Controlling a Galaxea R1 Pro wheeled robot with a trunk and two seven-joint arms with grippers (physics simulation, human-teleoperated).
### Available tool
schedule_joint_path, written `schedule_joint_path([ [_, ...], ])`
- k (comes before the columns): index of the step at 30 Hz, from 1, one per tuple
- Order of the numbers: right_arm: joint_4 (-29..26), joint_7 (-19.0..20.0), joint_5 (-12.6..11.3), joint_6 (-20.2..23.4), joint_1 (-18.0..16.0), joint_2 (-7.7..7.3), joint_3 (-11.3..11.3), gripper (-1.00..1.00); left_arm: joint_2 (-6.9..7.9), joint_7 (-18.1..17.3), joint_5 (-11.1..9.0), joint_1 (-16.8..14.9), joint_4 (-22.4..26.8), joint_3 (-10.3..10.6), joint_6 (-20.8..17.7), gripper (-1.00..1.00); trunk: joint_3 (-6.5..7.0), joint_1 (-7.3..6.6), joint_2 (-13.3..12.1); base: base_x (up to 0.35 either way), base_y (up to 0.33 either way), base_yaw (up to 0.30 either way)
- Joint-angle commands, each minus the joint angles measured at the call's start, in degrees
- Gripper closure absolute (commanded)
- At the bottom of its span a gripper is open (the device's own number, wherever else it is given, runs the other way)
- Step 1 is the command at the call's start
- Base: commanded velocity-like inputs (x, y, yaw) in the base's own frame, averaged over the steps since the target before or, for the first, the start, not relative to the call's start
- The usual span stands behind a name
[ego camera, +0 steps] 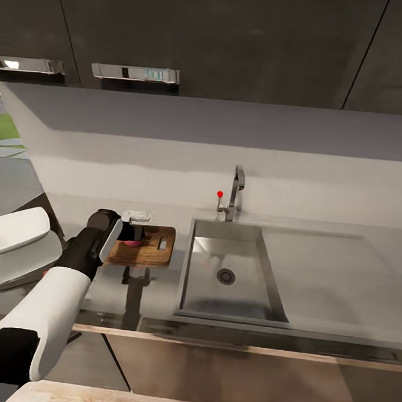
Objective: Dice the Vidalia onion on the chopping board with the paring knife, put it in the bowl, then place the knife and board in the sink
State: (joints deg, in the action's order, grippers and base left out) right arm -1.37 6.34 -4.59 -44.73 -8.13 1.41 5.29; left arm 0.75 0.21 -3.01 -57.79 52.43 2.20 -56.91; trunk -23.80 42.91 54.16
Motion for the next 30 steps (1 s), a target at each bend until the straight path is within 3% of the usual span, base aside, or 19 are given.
schedule_joint_path([
  [1, 0.1, 0.2, -0.5, -0.2, 0.0, 0.00, 0.4, -1.00, 0.08, 0.1, -0.2, 0.0, 0.0, 0.2, -0.2, 1.00, -0.06, 0.01, 0.0, -0.001, 0.001, 0.000],
  [30, 0.1, 0.2, -0.5, -0.2, 0.0, 0.08, 0.4, -1.00, 0.33, 0.1, -0.2, 0.0, 0.1, 0.2, -0.2, 1.00, -0.94, 0.01, 0.0, 0.024, 0.000, 0.000],
])
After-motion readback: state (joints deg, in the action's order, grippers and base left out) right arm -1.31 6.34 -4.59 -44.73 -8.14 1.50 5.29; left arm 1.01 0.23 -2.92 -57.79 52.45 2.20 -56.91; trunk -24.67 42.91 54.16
